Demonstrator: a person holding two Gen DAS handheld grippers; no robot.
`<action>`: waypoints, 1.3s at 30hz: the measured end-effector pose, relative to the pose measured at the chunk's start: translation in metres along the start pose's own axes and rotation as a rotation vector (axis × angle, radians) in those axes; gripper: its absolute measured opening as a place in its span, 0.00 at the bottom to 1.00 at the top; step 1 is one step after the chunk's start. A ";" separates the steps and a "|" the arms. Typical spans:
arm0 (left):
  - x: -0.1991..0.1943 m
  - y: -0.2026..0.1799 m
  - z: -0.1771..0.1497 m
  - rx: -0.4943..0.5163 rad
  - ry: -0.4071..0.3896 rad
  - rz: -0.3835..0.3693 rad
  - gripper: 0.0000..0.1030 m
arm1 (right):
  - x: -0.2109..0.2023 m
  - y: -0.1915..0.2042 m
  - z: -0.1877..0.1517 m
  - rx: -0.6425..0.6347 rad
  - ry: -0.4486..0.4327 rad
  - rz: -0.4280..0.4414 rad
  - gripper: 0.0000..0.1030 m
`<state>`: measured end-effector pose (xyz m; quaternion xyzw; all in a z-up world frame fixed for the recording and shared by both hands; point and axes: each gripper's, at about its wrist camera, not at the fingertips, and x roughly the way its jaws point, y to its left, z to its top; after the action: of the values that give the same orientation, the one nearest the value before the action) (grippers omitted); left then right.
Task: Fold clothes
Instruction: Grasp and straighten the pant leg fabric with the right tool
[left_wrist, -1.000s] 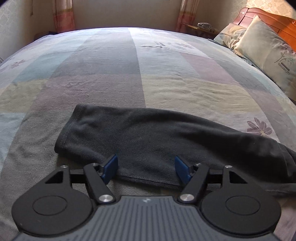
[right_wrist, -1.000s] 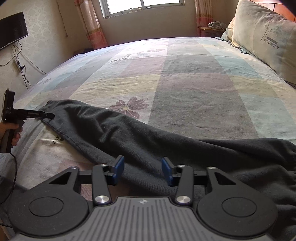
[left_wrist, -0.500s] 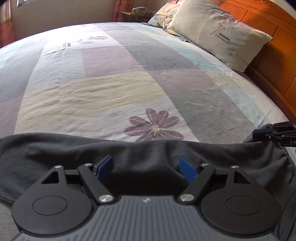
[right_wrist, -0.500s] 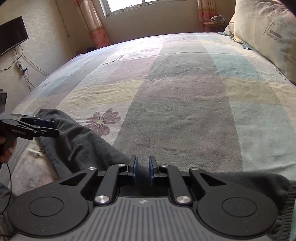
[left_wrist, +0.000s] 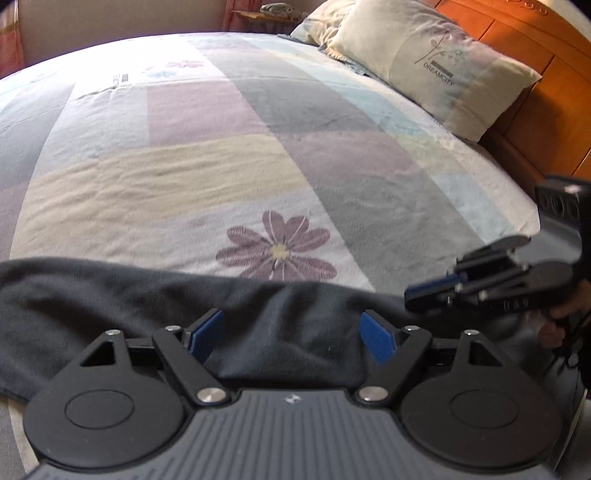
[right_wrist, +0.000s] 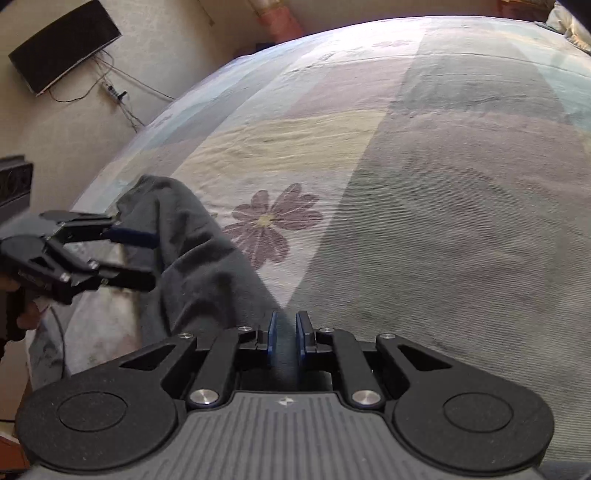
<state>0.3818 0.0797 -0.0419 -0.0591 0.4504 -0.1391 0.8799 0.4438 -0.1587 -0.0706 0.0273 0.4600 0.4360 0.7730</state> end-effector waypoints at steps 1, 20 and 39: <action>0.004 -0.002 0.005 -0.002 -0.008 -0.008 0.80 | 0.000 0.006 -0.003 -0.013 0.004 0.017 0.13; 0.025 -0.038 -0.036 0.028 0.036 -0.123 0.80 | -0.055 0.021 -0.066 0.058 -0.031 0.004 0.15; 0.015 -0.033 -0.074 -0.175 -0.062 -0.085 0.87 | -0.070 -0.025 -0.042 -0.327 0.057 -0.330 0.40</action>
<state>0.3240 0.0449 -0.0896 -0.1591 0.4304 -0.1347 0.8782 0.4152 -0.2386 -0.0579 -0.1860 0.4031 0.3732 0.8146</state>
